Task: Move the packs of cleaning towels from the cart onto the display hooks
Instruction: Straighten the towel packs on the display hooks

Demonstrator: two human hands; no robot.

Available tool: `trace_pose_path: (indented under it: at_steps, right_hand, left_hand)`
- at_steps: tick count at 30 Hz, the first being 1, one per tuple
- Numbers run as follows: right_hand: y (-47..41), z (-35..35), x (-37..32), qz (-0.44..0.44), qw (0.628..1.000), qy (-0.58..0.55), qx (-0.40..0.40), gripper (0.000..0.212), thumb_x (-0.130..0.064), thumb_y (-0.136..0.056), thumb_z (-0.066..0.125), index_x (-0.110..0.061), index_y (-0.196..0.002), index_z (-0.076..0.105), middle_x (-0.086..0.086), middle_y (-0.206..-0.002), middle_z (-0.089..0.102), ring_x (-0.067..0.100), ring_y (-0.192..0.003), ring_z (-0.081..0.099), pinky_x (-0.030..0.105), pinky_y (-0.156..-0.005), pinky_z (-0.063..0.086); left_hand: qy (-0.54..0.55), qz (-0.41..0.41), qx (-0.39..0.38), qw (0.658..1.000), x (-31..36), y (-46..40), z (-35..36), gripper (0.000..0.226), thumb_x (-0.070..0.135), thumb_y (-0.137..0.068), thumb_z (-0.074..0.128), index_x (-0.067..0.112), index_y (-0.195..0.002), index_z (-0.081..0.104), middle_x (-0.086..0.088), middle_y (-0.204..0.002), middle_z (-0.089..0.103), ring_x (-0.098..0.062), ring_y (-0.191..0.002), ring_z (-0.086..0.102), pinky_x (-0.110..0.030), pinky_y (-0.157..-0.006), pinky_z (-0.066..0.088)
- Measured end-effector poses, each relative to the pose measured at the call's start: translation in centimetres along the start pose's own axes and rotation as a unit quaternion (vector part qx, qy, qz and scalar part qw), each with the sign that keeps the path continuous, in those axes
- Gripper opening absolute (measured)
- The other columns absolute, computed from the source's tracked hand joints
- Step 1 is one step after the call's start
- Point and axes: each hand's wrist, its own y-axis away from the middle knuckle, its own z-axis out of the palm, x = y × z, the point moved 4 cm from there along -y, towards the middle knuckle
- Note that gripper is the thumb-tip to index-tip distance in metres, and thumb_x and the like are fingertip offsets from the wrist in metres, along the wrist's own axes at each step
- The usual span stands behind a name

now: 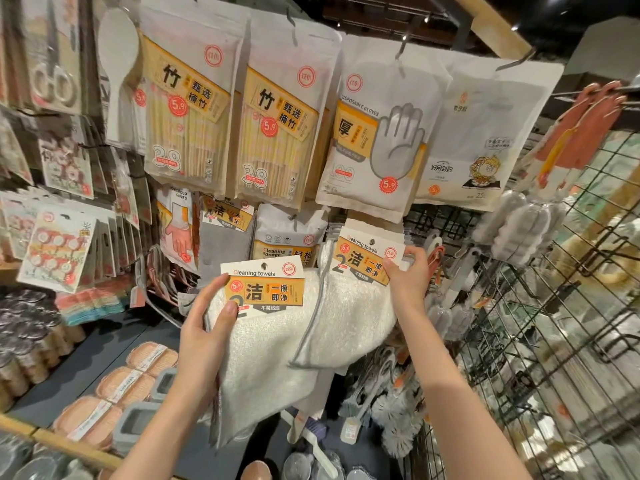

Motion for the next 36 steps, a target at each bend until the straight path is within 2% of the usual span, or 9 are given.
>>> trace_pose_path:
  at_steps: [6, 8, 11, 15, 19, 23, 29, 32, 36]
  right_hand:
    - [-0.2, 0.1, -0.1, -0.012, 1.0, 0.011, 0.008, 0.037, 0.0, -0.084, 0.065, -0.022, -0.106, 0.046, -0.015, -0.093, 0.053, -0.005, -0.076, 0.057, 0.014, -0.06, 0.044]
    - [-0.1, 0.5, -0.5, -0.044, 0.998, 0.039, -0.001, 0.029, 0.001, -0.084, 0.062, -0.021, -0.097, 0.048, -0.015, -0.093, 0.054, -0.006, -0.084, 0.058, 0.011, -0.059, 0.041]
    - [-0.3, 0.9, -0.3, -0.06, 0.994, 0.086, -0.025, 0.023, 0.002, -0.085, 0.059, -0.02, -0.086, 0.056, -0.006, -0.105, 0.059, 0.011, -0.104, 0.053, 0.022, -0.069, 0.035]
    - [-0.3, 1.4, 0.1, -0.056, 0.994, 0.088, -0.034, 0.025, 0.001, -0.084, 0.063, -0.021, -0.093, 0.055, -0.002, -0.115, 0.047, 0.007, -0.094, 0.044, 0.01, -0.062, 0.032]
    - [-0.5, 1.8, 0.1, -0.059, 0.988, 0.141, -0.011, 0.022, -0.005, -0.085, 0.064, -0.02, -0.099, 0.055, -0.002, -0.12, 0.046, 0.008, -0.085, 0.043, 0.025, -0.068, 0.031]
    - [-0.9, 2.0, -0.1, -0.057, 0.984, 0.169, 0.004, 0.021, -0.008, -0.087, 0.063, -0.02, -0.101, 0.054, 0.001, -0.121, 0.047, 0.008, -0.072, 0.041, 0.026, -0.067, 0.033]
    - [-0.9, 2.3, -0.6, -0.064, 0.984, 0.167, -0.002, 0.022, -0.007, -0.087, 0.063, -0.018, -0.105, 0.056, 0.004, -0.12, 0.044, 0.009, -0.076, 0.044, 0.023, -0.061, 0.034]
    - [-0.4, 1.9, -0.6, -0.061, 0.982, 0.178, -0.019, 0.029, -0.01, -0.085, 0.067, -0.02, -0.11, 0.057, 0.004, -0.126, 0.036, 0.012, -0.083, 0.049, 0.016, -0.059, 0.033]
    - [0.6, 1.4, -0.7, -0.043, 0.98, 0.19, -0.045, 0.036, -0.025, -0.082, 0.071, -0.022, -0.117, 0.06, 0.006, -0.139, 0.024, 0.022, -0.122, 0.036, 0.021, -0.088, 0.029]
  left_hand:
    - [-0.007, -0.001, -0.008, 1.0, 0.1, 0.0, -0.1, 0.038, 0.018, -0.093, 0.058, 0.046, -0.118, 0.059, 0.037, -0.116, 0.057, 0.013, -0.115, 0.049, -0.022, -0.093, 0.039]
    - [-0.007, -0.004, -0.005, 1.0, 0.1, -0.1, -0.2, 0.037, 0.018, -0.093, 0.059, 0.045, -0.119, 0.059, 0.036, -0.115, 0.057, 0.008, -0.118, 0.048, -0.026, -0.095, 0.039]
    - [-0.016, -0.001, -0.006, 1.0, 0.1, -0.1, -0.2, 0.037, 0.019, -0.093, 0.058, 0.042, -0.122, 0.058, 0.034, -0.119, 0.055, 0.011, -0.118, 0.046, -0.026, -0.096, 0.037]
    - [-0.012, -0.002, -0.009, 1.0, 0.3, 0.0, -0.1, 0.037, 0.018, -0.093, 0.058, 0.045, -0.119, 0.058, 0.042, -0.11, 0.055, 0.026, -0.105, 0.046, -0.016, -0.087, 0.037]
    - [-0.008, -0.008, -0.01, 1.0, 0.3, 0.0, 0.1, 0.037, 0.019, -0.093, 0.058, 0.044, -0.121, 0.058, 0.033, -0.119, 0.056, 0.018, -0.112, 0.047, -0.02, -0.09, 0.038]
    - [0.002, -0.007, -0.016, 1.0, 0.6, 0.2, 0.4, 0.037, 0.019, -0.092, 0.059, 0.047, -0.117, 0.058, 0.041, -0.109, 0.057, 0.022, -0.106, 0.049, -0.016, -0.084, 0.039]
    - [0.003, -0.009, -0.014, 1.0, 0.9, 0.5, 0.3, 0.038, 0.019, -0.092, 0.059, 0.049, -0.115, 0.059, 0.036, -0.114, 0.057, 0.016, -0.112, 0.047, -0.019, -0.088, 0.039]
    - [0.0, 0.0, -0.016, 1.0, 1.1, 0.6, 0.4, 0.038, 0.017, -0.092, 0.059, 0.046, -0.117, 0.059, 0.041, -0.111, 0.057, 0.016, -0.113, 0.047, -0.02, -0.091, 0.038]
    - [-0.01, 0.009, -0.022, 1.0, 1.2, 0.9, 0.6, 0.039, 0.016, -0.093, 0.059, 0.048, -0.115, 0.057, 0.046, -0.109, 0.055, 0.025, -0.107, 0.046, -0.016, -0.088, 0.036]
